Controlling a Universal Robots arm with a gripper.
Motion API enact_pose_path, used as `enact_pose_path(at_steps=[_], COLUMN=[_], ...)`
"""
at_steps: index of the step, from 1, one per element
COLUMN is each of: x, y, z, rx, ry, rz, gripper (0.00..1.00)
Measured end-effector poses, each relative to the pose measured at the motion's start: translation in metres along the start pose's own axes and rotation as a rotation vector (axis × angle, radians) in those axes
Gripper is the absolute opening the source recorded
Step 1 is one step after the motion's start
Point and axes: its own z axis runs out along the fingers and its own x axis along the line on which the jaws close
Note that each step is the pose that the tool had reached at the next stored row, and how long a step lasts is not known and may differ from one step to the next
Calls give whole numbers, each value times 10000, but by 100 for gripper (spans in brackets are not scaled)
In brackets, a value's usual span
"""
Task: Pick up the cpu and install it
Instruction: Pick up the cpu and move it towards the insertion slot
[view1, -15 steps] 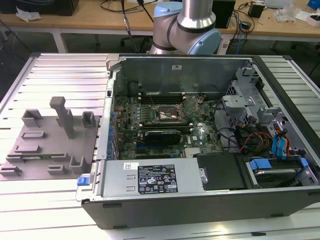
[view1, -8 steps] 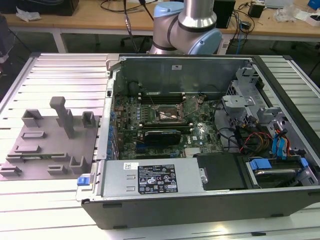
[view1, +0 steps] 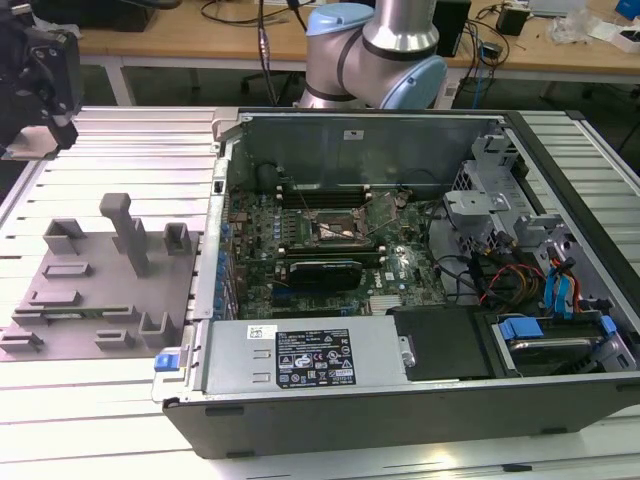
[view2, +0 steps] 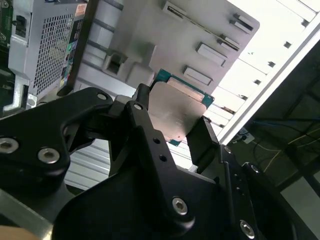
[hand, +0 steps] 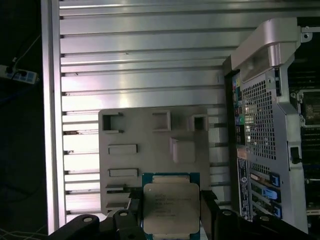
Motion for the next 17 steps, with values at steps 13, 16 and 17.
enact_pose_path(at_steps=[13, 16, 17], x=[-416, -499, -522], y=[20, 24, 26], z=[8, 9, 10], rx=[0, 0, 0], ry=[1, 0, 0], rz=[0, 0, 0], gripper=[55, 55, 55])
